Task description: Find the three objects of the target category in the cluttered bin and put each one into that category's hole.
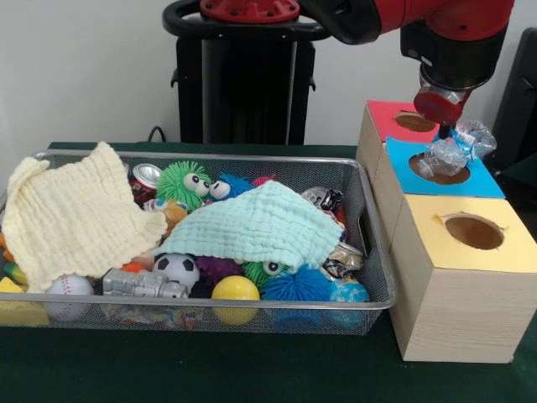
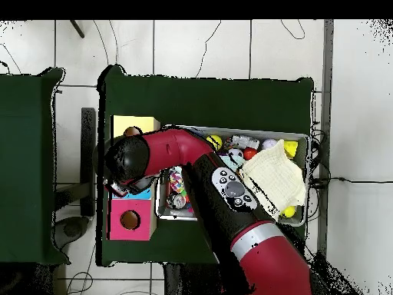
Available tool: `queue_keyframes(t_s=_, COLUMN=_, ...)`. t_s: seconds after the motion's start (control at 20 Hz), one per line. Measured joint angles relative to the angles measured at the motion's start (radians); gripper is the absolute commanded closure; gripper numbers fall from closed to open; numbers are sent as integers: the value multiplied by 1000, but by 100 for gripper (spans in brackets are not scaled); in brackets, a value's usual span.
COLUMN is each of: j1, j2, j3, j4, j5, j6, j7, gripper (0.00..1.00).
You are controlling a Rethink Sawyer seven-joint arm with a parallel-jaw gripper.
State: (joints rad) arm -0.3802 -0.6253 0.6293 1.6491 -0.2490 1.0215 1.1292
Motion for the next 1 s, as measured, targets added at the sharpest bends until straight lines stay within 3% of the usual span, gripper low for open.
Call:
queue_keyframes(t_s=0.05, j1=0, j2=0, j3=0, j4=0, j5=0, j6=0, j7=0, gripper=100)
queue_keyframes(t_s=0.1, j1=0, j2=0, j3=0, j4=0, j5=0, j6=0, j7=0, gripper=0)
queue_keyframes(t_s=1.0, j1=0, j2=6, j3=-2, j4=0, j5=0, j6=-12, j7=0, gripper=0)
